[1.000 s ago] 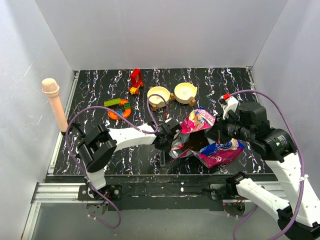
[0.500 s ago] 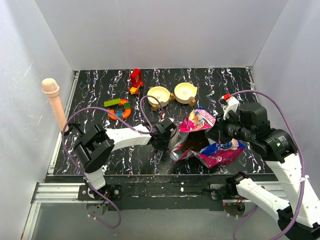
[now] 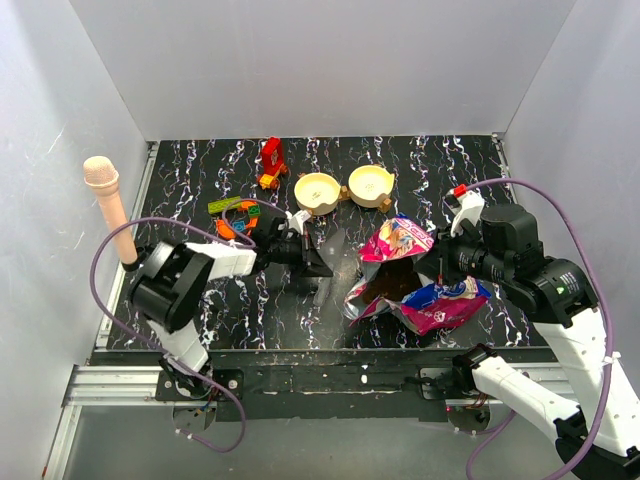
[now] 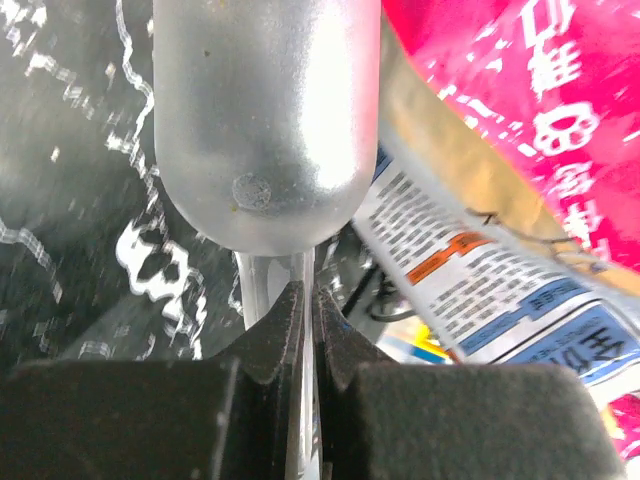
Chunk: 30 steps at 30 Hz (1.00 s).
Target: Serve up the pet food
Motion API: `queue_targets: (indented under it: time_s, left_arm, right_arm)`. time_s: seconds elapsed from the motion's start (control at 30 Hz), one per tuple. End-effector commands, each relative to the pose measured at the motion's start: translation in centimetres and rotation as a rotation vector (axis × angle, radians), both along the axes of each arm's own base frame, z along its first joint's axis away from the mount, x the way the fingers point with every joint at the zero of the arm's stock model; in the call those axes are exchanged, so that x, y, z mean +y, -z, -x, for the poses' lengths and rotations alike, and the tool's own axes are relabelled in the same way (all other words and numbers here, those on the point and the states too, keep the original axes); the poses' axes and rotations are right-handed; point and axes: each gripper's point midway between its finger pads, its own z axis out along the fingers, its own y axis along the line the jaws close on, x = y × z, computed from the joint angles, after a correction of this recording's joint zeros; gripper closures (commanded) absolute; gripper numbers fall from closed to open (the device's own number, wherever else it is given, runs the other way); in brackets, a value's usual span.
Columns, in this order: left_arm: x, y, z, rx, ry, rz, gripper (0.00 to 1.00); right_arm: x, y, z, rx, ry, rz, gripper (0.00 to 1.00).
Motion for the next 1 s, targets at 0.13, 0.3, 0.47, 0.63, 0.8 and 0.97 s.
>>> queue_targets:
  time_s: [0.13,0.3,0.47,0.63,0.8,0.97]
  left_arm:
    - [-1.7,-1.3,-1.0,0.122,0.097,0.383,1.0]
    - [-1.0,0.6,-2.1,0.123,0.077,0.369,1.0]
    - [1.0,3.4,-2.6,0.112,0.041,0.25,1.0]
    - [2.5,5.5,-2.3,0.108,0.011,0.169,0.92]
    - [3.0,6.6,-2.0,0.106,0.004,0.134,0.84]
    - [3.4,7.1,-2.1,0.09,-0.016,0.091,0.73]
  right_arm:
    - [0.7,-4.9,0.7,-0.113,-0.038,-0.113,0.99]
    - [1.0,-5.0,0.6,-0.105,-0.049,-0.113,0.99]
    - [1.3,-4.9,0.5,-0.095,-0.062,-0.107,0.99]
    - [1.4,-4.9,0.4,-0.09,-0.069,-0.108,0.99]
    - [1.7,-4.9,0.5,-0.079,-0.081,-0.113,0.99]
    - [1.8,-4.9,0.5,-0.078,-0.085,-0.115,0.99]
